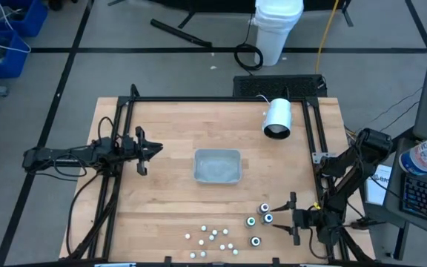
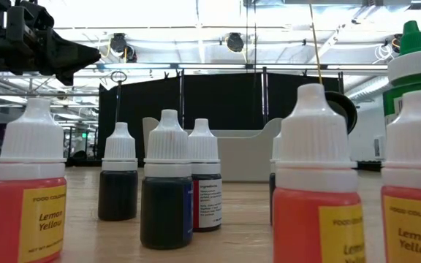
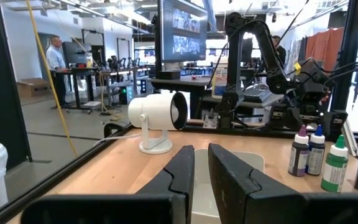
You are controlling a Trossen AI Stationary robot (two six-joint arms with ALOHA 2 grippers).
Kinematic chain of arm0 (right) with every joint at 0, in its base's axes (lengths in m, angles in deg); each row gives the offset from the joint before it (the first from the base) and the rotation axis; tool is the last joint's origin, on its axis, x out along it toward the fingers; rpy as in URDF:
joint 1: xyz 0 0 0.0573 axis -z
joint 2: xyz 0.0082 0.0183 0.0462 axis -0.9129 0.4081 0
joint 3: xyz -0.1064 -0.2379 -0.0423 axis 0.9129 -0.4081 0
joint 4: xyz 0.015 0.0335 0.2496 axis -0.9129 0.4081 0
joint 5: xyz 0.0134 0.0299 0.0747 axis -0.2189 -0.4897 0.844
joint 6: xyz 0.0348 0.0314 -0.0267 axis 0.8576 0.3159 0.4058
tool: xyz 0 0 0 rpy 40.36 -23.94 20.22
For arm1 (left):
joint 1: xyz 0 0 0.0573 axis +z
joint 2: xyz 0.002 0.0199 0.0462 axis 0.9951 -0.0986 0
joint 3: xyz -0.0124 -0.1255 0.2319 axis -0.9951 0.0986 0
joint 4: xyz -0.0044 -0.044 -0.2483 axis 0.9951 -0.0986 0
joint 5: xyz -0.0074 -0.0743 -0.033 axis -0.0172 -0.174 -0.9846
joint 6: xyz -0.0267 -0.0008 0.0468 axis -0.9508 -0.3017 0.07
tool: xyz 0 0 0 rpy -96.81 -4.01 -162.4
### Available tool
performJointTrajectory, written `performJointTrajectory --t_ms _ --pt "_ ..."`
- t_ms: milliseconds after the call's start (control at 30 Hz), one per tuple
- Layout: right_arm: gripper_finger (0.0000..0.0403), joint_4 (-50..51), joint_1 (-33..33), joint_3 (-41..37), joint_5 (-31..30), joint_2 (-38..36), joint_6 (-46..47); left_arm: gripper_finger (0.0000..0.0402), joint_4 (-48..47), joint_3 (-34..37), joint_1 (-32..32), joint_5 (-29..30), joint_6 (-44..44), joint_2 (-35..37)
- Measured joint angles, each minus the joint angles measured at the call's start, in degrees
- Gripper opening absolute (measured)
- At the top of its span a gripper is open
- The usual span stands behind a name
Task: Pick & Place food coloring
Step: Put the big blue food coloring bottle into the gray bin
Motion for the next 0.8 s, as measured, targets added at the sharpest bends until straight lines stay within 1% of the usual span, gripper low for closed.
performJointTrajectory --t_ms 100,300,800 --pt "0.0222 -0.5 1.2 0.0 0.2 0.6 0.3 0.0051 0.0 0.0 0.0 0.0 0.0 0.0" --pt "0.0222 -0.9 3.3 0.0 4.6 0.8 0.9 0.0051 0.0 0.0 0.0 0.0 0.0 0.0" --pt "0.0218 -0.6 3.5 0.0 4.6 0.8 1.4 0.0051 0.0 0.0 0.0 0.0 -0.2 0.0"
